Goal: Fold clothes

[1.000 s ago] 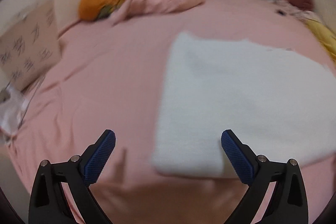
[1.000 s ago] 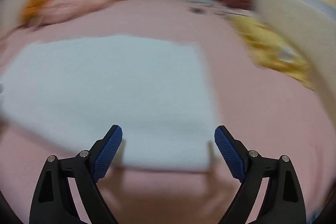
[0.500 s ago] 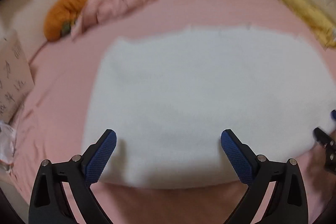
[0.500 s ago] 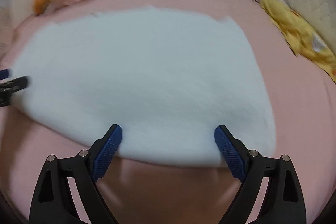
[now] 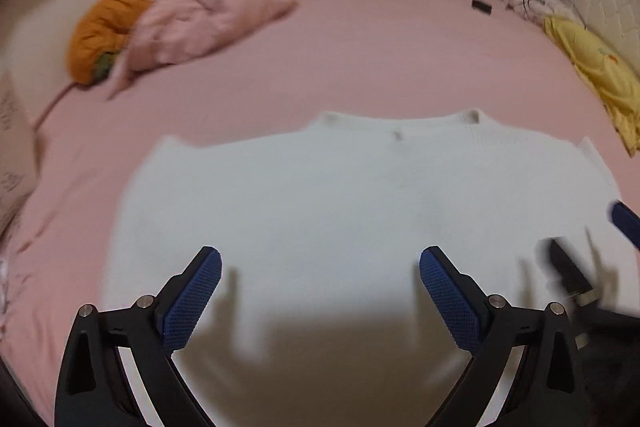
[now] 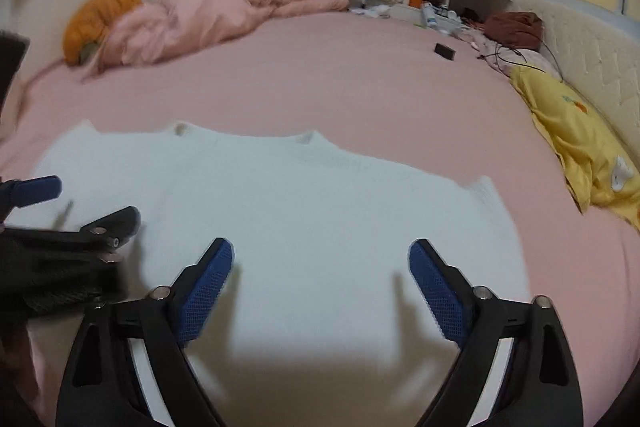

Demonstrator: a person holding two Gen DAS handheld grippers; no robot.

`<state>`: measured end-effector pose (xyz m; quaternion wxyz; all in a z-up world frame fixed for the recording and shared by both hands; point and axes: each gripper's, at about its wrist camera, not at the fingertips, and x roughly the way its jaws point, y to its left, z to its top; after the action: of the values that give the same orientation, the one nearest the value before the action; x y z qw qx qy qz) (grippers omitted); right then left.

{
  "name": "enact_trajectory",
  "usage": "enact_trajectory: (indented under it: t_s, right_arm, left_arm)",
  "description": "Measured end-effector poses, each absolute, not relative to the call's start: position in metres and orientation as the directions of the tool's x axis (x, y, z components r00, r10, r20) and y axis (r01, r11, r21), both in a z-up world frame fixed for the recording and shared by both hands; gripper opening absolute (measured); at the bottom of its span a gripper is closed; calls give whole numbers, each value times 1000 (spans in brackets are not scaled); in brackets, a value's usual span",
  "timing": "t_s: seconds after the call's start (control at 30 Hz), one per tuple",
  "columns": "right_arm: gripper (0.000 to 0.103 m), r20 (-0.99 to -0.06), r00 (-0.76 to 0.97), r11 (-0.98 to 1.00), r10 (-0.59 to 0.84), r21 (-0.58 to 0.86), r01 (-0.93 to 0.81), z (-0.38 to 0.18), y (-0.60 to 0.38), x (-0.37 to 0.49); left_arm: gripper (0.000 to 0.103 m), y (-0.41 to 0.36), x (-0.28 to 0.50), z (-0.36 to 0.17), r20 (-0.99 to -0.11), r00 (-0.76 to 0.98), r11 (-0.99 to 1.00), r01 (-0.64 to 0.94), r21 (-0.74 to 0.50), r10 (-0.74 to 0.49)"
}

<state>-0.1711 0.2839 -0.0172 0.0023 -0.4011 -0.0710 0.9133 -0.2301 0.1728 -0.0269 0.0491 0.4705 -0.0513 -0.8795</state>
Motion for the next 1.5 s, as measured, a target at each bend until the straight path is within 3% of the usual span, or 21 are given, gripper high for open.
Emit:
enact_trajectory:
  t_s: [0.07,0.13,0.37,0.47,0.6,0.67,0.77,0.93,1.1,1.27,1.33,1.43,1.5]
  right_arm:
    - [91,-778,-627,-992,35,-102,72,-39,298,-196]
    - [95,-773,-633,-997,-41,-13,81,-43,325,-205]
    - [95,-745,-667,-992,-10,-77,100,-43,406,-181]
    - [102,-763,-646,-999,24,-33,2,-43,447,-168]
    - [102,-818,-573,-981,35,82,-178,-38,505,-161]
    - [102,-794,-590,-977,143,-19,-211,-15,497,-150]
    - [102,-667,-662,-939,342,-232,-252,26,464,-118]
    - [102,-654,-738,-986,167,-111,-125,54,401,-49]
    - [102,-639,-762,-993,110,-44,-106,46,343,38]
    - [102,-649,-753,-991,108,-129,-30,33,311,80]
    - [102,-633,-768,-988,100,-153,-3,36,305,88]
    - [102,-619,-780,-989,87,-148,8,39,303,96]
    - [102,-625,-777,-990,79,-138,10,40,303,98]
  left_arm:
    - [103,160,-239,-44,-841,-533,-996,53,70,-88]
    - [103,148,-237,-45,-822,-568,-999,38,32,-48]
    - [103,76,-210,-42,-772,-631,-991,-40,124,-71]
    - [103,41,-204,-41,-776,-627,-995,-5,96,-72]
    - [103,6,-200,-26,-777,-607,-986,87,142,-166]
    - [103,-11,-192,-5,-738,-616,-961,178,211,-276]
    - [103,-35,-172,29,-693,-634,-937,278,212,-345]
    - [103,-17,-100,53,-707,-663,-969,177,171,-246]
    - [103,44,-9,27,-769,-624,-989,42,143,-138]
    - [103,90,58,-32,-875,-467,-990,-113,-85,128]
    - [103,102,59,-29,-872,-473,-987,-146,-65,127]
    - [103,112,70,-12,-811,-585,-986,-147,83,19]
    - [103,109,74,-9,-805,-593,-988,-127,82,9]
